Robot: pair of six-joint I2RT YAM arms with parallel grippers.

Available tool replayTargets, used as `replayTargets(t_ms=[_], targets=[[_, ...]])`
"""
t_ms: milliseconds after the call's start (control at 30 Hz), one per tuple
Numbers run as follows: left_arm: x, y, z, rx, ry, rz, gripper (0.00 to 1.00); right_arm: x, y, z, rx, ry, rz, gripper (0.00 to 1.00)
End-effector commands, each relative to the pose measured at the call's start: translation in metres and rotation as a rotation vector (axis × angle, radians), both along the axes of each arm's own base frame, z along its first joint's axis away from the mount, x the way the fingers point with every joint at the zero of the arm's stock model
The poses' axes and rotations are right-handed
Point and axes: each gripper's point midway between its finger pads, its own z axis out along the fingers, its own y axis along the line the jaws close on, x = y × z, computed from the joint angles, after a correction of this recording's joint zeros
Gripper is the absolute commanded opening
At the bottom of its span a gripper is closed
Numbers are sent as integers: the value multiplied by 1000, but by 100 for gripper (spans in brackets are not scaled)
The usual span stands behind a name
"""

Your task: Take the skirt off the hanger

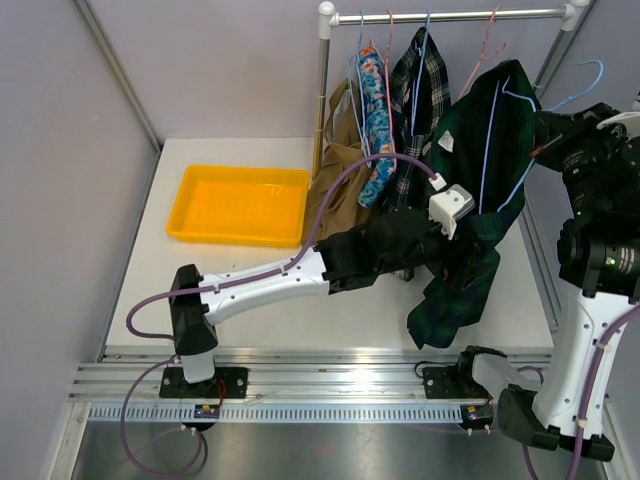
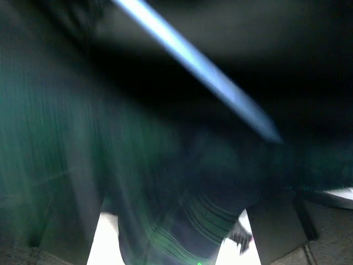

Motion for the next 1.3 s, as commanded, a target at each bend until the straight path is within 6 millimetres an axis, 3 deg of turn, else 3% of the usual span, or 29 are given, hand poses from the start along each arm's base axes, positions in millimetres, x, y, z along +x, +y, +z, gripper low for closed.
replayTargets(t_ms=[0, 67, 100, 133, 167, 233, 267, 333, 400, 467, 500, 533, 567, 600, 633, 667, 733, 800, 867, 900, 933, 1000, 1033, 1067, 1100, 1133, 1167, 1200, 1267], targets=[[6, -18, 61, -186, -40, 19, 99, -24, 16, 48, 11, -161, 59, 0], [8, -21, 58, -200, -28, 30, 87, -25, 15, 49, 14, -159, 55, 0], [8, -22, 54, -199, -22, 32, 50, -24, 15, 50, 15, -160, 52, 0], [6, -20, 56, -211, -20, 31, 34, -24, 14, 51, 15, -160, 47, 0], [6, -18, 41, -185, 1, 36, 19, -24, 14, 52, 19, -162, 45, 0], [3, -10, 51, -229, 16, 44, 0, -22, 11, 52, 30, -157, 33, 0], [-2, -6, 28, -192, 35, 41, 0, -20, 11, 52, 32, -155, 31, 0], [-17, 8, 40, -245, 33, 29, 0, -16, 9, 50, 39, -148, 29, 0], [-32, 22, 8, -175, 45, 36, 0, -12, 6, 51, 30, -144, 13, 0], [-64, 42, 9, -160, 20, 39, 0, -14, 0, 58, 10, -154, -23, 0], [-77, 52, -31, -72, 24, 40, 0, -8, -4, 58, 8, -143, -37, 0], [-105, 57, -43, -45, 39, 8, 0, -10, -6, 65, 3, -154, -53, 0], [-111, 70, -47, -36, 43, 38, 0, -4, -9, 64, -1, -147, -64, 0], [-122, 82, -80, 40, 52, 40, 0, -3, -11, 66, -2, -147, -69, 0], [-146, 90, -94, 64, 82, 22, 0, -4, -12, 72, -3, -157, -75, 0], [-148, 97, -103, 73, 85, 65, 0, -1, -12, 72, -7, -152, -77, 0], [-156, 118, -146, 174, 144, 128, 0, 7, -14, 71, -1, -124, -80, 0], [-148, 129, -175, 259, 148, 201, 0, 18, -16, 66, 3, -90, -79, 0], [-134, 124, -165, 264, 125, 301, 0, 22, -16, 59, -4, -45, -76, 0], [-118, 132, -182, 374, 76, 354, 0, 22, -15, 56, -7, -28, -71, 0], [-105, 115, -155, 351, 79, 398, 0, 17, -13, 50, -8, 7, -62, 0], [-52, 126, -161, 501, 30, 516, 0, 12, -5, 34, -1, 73, -22, 0], [-33, 117, -176, 570, 14, 545, 0, 8, -3, 30, 8, 86, -14, 0], [-16, 100, -155, 535, 30, 548, 0, -8, 1, 32, 27, 70, -9, 0], [2, 94, -155, 551, 45, 553, 0, -15, 2, 30, 38, 70, -15, 0], [37, 96, -165, 590, 65, 578, 0, -16, 3, 20, 52, 92, -11, 0], [49, 85, -154, 550, 118, 552, 0, -30, 7, 26, 61, 66, -1, 0], [78, 96, -155, 554, 156, 596, 0, -36, 13, 25, 70, 69, 22, 0], [97, 103, -156, 547, 193, 604, 0, -59, 22, 31, 94, 53, 49, 0]])
